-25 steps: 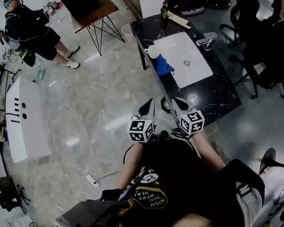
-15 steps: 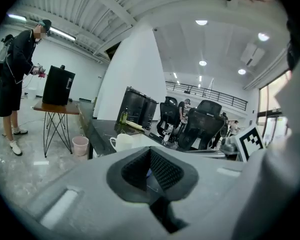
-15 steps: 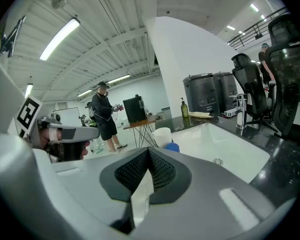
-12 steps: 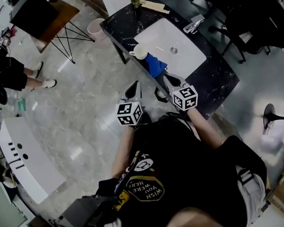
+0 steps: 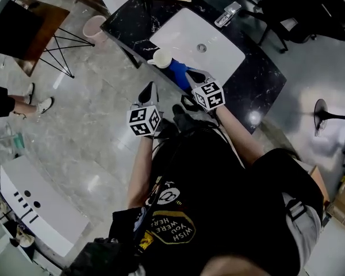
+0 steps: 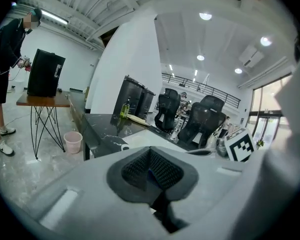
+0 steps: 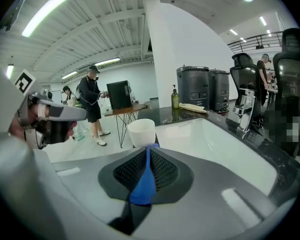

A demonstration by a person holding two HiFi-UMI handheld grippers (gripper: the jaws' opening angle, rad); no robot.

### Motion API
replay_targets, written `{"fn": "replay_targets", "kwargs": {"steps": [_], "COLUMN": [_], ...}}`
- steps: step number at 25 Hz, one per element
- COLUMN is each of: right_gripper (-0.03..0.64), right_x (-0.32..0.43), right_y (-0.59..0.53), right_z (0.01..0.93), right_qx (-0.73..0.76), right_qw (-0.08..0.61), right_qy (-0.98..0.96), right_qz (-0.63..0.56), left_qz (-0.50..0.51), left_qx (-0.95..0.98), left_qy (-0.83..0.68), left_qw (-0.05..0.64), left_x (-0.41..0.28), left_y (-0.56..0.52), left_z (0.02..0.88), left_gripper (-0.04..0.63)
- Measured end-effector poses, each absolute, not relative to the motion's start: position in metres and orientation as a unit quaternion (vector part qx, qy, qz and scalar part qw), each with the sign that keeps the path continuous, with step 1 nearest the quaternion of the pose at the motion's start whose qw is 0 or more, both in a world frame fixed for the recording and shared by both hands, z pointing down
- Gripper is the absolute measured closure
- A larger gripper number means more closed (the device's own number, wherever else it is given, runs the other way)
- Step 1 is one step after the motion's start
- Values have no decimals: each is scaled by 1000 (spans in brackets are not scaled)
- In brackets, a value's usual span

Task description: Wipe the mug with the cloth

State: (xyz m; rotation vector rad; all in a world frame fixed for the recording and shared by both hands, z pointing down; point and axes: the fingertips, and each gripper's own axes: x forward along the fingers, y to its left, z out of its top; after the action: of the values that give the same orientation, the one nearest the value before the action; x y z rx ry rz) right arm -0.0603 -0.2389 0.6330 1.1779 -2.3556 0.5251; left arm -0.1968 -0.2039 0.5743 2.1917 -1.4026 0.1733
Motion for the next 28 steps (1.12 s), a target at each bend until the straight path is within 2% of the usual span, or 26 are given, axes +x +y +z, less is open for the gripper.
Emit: {"fn": "replay_targets", "kwargs": {"steps": [5, 7, 11, 14, 17, 21, 26, 28], "right_gripper": [382, 321, 348, 444, 472, 476, 474, 474], "right_x": [-73, -78, -79, -78, -75, -52, -75, -82], "right_y": [-269, -273, -270, -266, -268, -311, -350, -342], "right_z": [672, 697, 722, 719, 716, 688, 701, 702], "right_qx": [400, 389, 390, 379, 364, 436, 395, 376], "right_qw": [289, 323, 343, 343, 355, 334, 403, 408], "right_qy": [-848, -840, -835, -847, -850, -825, -824, -831], "right_qz": [192, 197, 178, 148, 139, 136, 45, 33], "left_qz": [75, 78, 80, 82, 84, 65, -79, -94], "left_qx": [809, 807, 800, 799, 798, 804, 794, 790], "left_qy": [-518, -518, -518, -514, -515, -509, -478, -467], "left_qw": [267, 273, 292, 300, 301, 299, 368, 385], "left_x": [-196, -195, -192, -188, -187, -179, -174, -169], "left_y": [-224, -226, -228, -236, -247, -272, -319, -329], "left_z": [578, 584, 597, 604, 605, 597, 595, 598], "left_gripper": [592, 592, 592, 592, 592, 592, 592, 592]}}
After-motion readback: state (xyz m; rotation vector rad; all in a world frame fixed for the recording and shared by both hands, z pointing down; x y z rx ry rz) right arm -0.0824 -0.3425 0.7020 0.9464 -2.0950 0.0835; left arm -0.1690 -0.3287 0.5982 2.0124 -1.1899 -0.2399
